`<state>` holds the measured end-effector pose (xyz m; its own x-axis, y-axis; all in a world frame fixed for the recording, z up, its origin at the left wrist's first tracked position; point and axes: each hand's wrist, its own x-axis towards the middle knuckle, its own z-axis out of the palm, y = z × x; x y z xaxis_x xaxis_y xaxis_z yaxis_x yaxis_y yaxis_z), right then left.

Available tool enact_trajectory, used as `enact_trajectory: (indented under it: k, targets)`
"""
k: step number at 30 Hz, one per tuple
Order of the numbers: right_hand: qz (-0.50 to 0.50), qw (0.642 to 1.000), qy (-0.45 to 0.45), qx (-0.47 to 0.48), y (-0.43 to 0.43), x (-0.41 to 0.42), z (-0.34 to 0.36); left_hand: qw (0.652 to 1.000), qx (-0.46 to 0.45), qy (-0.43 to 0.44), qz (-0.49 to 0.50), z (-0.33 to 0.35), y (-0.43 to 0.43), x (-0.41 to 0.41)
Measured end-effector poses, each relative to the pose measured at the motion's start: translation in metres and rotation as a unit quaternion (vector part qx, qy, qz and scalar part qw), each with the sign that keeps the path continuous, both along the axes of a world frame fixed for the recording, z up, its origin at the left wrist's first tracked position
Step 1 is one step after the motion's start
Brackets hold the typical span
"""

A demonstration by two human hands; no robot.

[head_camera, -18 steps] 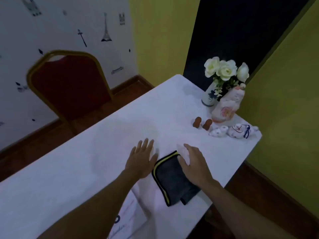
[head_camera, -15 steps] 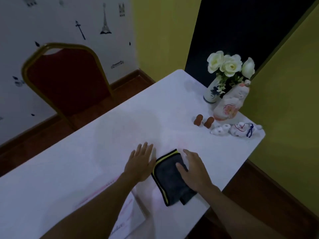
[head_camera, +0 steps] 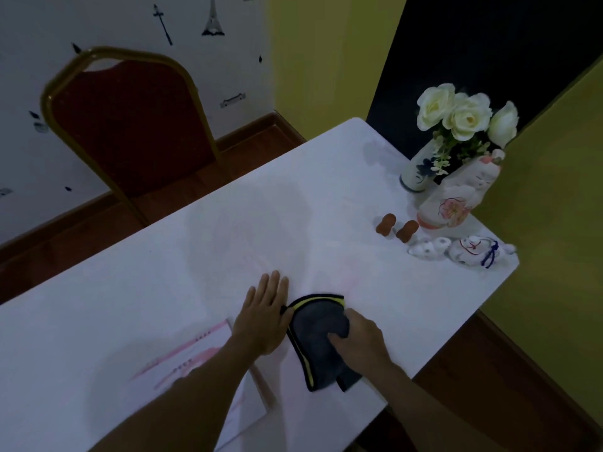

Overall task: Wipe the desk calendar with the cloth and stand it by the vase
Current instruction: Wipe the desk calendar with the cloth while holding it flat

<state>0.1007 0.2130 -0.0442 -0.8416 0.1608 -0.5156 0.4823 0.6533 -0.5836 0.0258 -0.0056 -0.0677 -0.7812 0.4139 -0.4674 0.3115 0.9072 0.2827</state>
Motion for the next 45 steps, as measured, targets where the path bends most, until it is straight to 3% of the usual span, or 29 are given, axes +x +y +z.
enact_trajectory:
  k: [7, 13, 18, 29, 38, 45]
  targets:
    - [-0.045, 0.994, 0.004, -0.096, -0.026, 0.01, 0.012, 0.998, 0.026, -0.044, -0.023, 0.019, -0.017, -0.005]
    - [-0.136, 0.972, 0.157, -0.108, -0.086, 0.025, 0.038, 0.993, 0.112, 0.007, 0.04, 0.04, -0.081, 0.028]
    - [-0.114, 0.961, 0.224, -0.112, -0.146, 0.037, 0.052, 0.986, 0.125, 0.061, 0.087, 0.044, -0.161, 0.077]
    - [-0.207, 0.952, 0.225, -0.029, -0.204, 0.052, 0.054, 0.985, 0.064, -0.011, 0.16, 0.015, -0.268, 0.171]
    - [-0.271, 0.937, 0.218, -0.018, -0.192, 0.059, 0.062, 0.99, 0.028, 0.019, 0.139, 0.006, -0.263, 0.173]
    - [-0.302, 0.921, 0.245, 0.022, -0.171, 0.062, 0.065, 0.996, 0.023, -0.007, 0.082, 0.017, -0.237, 0.142]
